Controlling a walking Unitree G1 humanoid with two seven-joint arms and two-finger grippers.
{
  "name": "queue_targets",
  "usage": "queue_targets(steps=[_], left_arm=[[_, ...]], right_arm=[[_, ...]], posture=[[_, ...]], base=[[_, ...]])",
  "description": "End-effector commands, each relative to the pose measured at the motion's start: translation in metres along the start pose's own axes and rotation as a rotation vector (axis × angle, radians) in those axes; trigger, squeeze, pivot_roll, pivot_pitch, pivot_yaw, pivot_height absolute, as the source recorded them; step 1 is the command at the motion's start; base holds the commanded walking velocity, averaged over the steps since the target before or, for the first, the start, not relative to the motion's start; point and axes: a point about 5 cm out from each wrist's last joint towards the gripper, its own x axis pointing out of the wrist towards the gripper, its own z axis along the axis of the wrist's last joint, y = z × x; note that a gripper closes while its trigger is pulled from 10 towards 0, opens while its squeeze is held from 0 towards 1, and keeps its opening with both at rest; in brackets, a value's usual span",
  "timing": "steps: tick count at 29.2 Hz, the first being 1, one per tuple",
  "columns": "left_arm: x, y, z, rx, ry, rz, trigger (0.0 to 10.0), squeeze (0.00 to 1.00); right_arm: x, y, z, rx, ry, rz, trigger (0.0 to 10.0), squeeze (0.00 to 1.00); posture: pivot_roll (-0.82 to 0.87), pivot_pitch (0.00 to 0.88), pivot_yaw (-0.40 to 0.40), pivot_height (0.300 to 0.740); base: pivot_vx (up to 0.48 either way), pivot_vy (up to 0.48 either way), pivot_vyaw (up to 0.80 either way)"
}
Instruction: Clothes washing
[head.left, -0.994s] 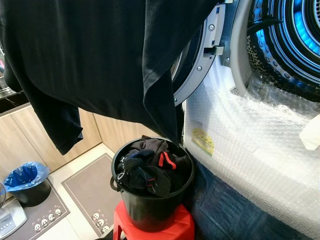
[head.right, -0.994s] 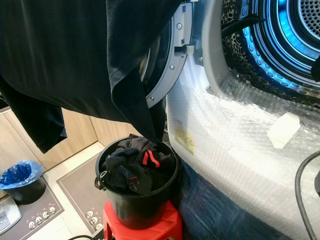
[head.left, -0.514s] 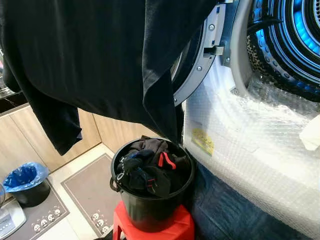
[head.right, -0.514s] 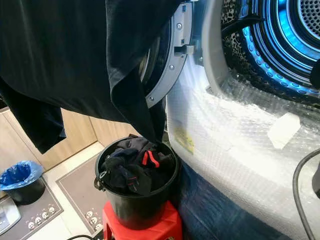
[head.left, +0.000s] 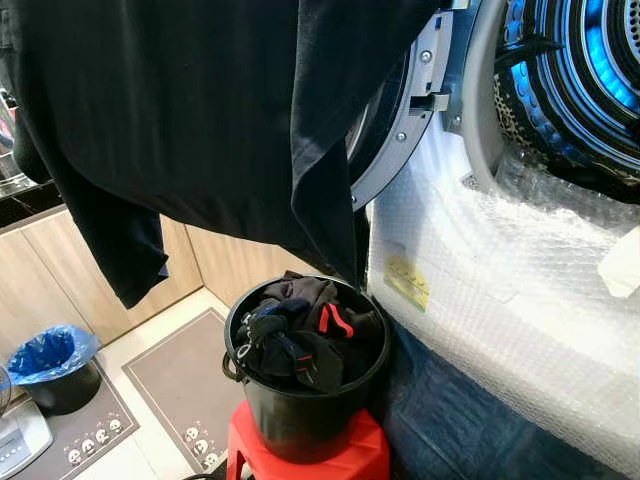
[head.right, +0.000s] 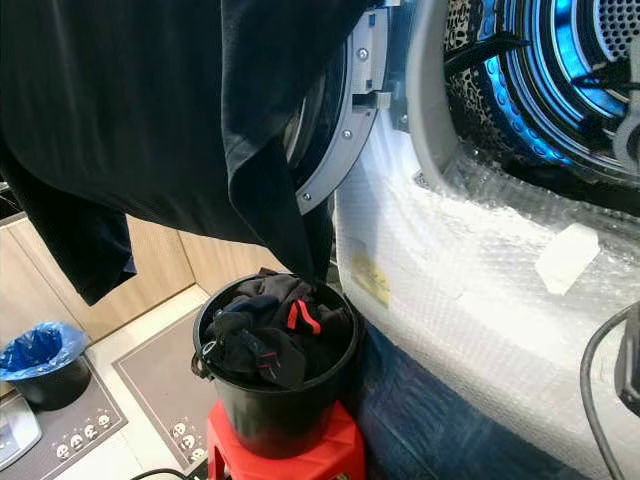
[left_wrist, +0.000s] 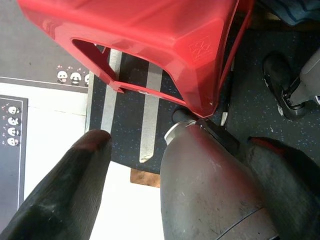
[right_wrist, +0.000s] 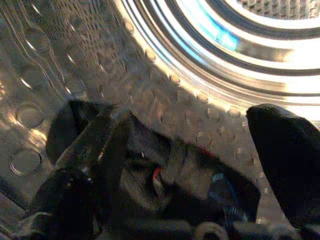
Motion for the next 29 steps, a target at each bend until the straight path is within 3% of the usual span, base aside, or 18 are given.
queue_targets(steps=[1, 3, 4, 7, 8, 9, 11, 13, 16, 20, 24, 26, 29], left_arm=[[-0.001, 0.0, -0.007, 0.018, 0.037, -0.005, 10.0, 0.0], [-0.001, 0.0, -0.007, 0.017, 0.037, -0.005, 10.0, 0.0], [-0.001, -0.001, -0.008, 0.021, 0.04, -0.007, 10.0, 0.0], [-0.001, -0.001, -0.009, 0.025, 0.041, -0.009, 10.0, 0.0], [-0.001, -0.001, -0.009, 0.027, 0.041, -0.01, 10.0, 0.0], [-0.001, -0.002, -0.009, 0.028, 0.04, -0.012, 10.0, 0.0], [-0.001, -0.002, -0.008, 0.03, 0.039, -0.014, 10.0, 0.0], [-0.001, -0.003, -0.007, 0.032, 0.037, -0.016, 10.0, 0.0], [-0.001, -0.003, -0.007, 0.034, 0.036, -0.017, 10.0, 0.0], [-0.001, -0.002, -0.006, 0.045, 0.034, -0.021, 10.0, 0.0], [-0.001, 0.0, -0.006, 0.054, 0.034, -0.019, 10.0, 0.0], [-0.001, 0.001, -0.006, 0.066, 0.035, -0.019, 10.0, 0.0], [-0.001, 0.001, -0.006, 0.071, 0.035, -0.02, 10.0, 0.0]], right_arm=[[-0.002, -0.004, -0.002, 0.048, 0.016, 0.018, 10.0, 1.0], [-0.006, -0.001, -0.007, 0.254, 0.123, 0.103, 10.0, 1.0], [-0.009, -0.003, 0.003, 0.342, 0.072, 0.132, 10.0, 1.0], [-0.014, -0.006, 0.011, 0.336, 0.016, 0.168, 10.0, 1.0], [-0.016, -0.005, 0.018, 0.337, -0.046, 0.189, 10.0, 0.89], [-0.024, -0.001, 0.031, 0.36, -0.151, 0.287, 10.0, 0.03], [-0.031, 0.001, 0.038, 0.327, -0.236, 0.343, 10.0, 0.0], [-0.044, 0.008, 0.039, 0.227, -0.364, 0.378, 10.0, 0.0], [-0.05, 0.015, 0.038, 0.243, -0.408, 0.45, 10.0, 0.0], [-0.069, 0.025, 0.018, 0.242, -0.427, 0.674, 10.0, 0.0], [-0.086, 0.023, 0.006, 0.242, -0.501, 0.802, 10.0, 0.0], [-0.1, 0.022, -0.003, 0.189, -0.564, 0.87, 10.0, 0.0], [-0.11, 0.022, -0.006, 0.177, -0.618, 0.902, 10.0, 0.0]], posture=[[-0.16, 0.0, 0.034, 0.74], [-0.17, 0.0, 0.036, 0.74], [-0.17, 0.0, 0.038, 0.74], [-0.18, 0.0, 0.041, 0.74], [-0.18, 0.0, 0.04, 0.74], [-0.18, 0.0, 0.043, 0.74], [-0.18, 0.0, 0.043, 0.74], [-0.18, 0.0, 0.046, 0.74], [-0.19, 0.0, 0.049, 0.74], [-0.19, 0.0, 0.061, 0.74], [-0.2, 0.0, 0.066, 0.74], [-0.21, 0.0, 0.074, 0.74], [-0.22, 0.0, 0.078, 0.74]], base=[[0.0, 0.0, 0.0], [0.0, 0.0, 0.0], [0.0, 0.0, 0.0], [0.0, 0.0, 0.0], [0.0, 0.0, 0.0], [0.0, 0.0, 0.0], [0.0, 0.0, 0.0], [0.0, 0.0, 0.0], [0.0, 0.0, 0.0], [0.0, 0.0, 0.0], [0.0, 0.0, 0.0], [0.0, 0.0, 0.0], [0.0, 0.0, 0.0]])
